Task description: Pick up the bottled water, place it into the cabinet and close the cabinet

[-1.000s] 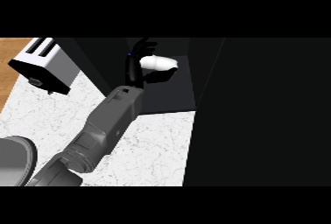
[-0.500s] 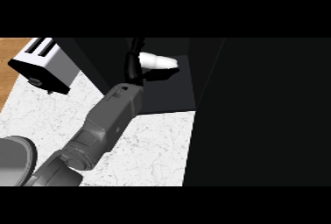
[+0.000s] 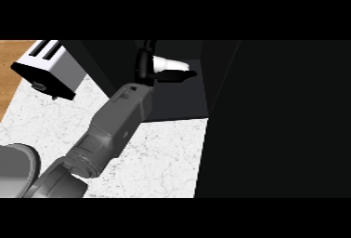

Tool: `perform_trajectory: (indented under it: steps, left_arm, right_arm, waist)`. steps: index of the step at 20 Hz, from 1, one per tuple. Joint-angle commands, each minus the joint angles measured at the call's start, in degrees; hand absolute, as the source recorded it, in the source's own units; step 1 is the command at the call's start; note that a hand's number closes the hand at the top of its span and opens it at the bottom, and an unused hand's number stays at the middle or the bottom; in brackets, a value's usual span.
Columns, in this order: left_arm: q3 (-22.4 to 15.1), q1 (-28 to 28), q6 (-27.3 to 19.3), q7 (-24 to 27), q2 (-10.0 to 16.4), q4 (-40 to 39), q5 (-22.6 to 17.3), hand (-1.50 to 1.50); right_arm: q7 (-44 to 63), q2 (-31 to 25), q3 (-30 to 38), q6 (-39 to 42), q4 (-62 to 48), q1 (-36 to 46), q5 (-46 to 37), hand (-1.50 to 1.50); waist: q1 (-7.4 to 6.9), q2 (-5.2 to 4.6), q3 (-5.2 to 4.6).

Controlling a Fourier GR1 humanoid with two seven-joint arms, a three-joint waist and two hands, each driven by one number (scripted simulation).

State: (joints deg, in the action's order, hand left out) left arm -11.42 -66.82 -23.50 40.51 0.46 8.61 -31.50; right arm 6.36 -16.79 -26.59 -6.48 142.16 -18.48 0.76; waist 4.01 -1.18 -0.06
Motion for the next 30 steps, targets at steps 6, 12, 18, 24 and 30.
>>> perform_trajectory:
  steps: [6, 12, 18, 24, 30]
  left_arm:
    - [-2.33, 4.13, 10.73, -1.09, -0.45, 8.89, -3.98, -1.50]
    - [-4.38, 8.86, 11.83, -2.91, -0.46, 17.52, -6.21, -1.50]
    - [-8.53, 18.23, 8.36, -8.98, -0.46, 32.34, -4.71, 1.50]
    - [-13.24, 33.92, 8.47, -8.94, 3.16, 46.58, -3.60, 1.50]
    - [-17.45, 46.25, 5.90, -14.08, 8.57, 63.71, -2.06, 1.50]
  right_arm:
    - [1.56, -0.29, -1.53, 0.24, 3.89, -2.00, -1.36, -1.50]
    - [0.68, -0.19, -0.96, -0.07, 4.10, -3.03, -2.70, -1.50]
    - [4.86, -0.69, 0.57, -0.28, 4.56, 0.21, -1.49, -1.50]
    - [5.85, -5.75, -1.64, 2.40, 6.07, -0.44, -5.97, -1.50]
    - [12.32, -10.10, -2.38, 6.07, 6.02, 3.37, -2.71, 1.50]
  waist:
    - [-0.80, 1.01, 0.05]
    - [-3.09, 1.48, 0.06]
    - [-4.64, 1.62, 0.05]
    - [-5.33, 2.06, 0.01]
    - [-5.69, 1.91, 0.04]
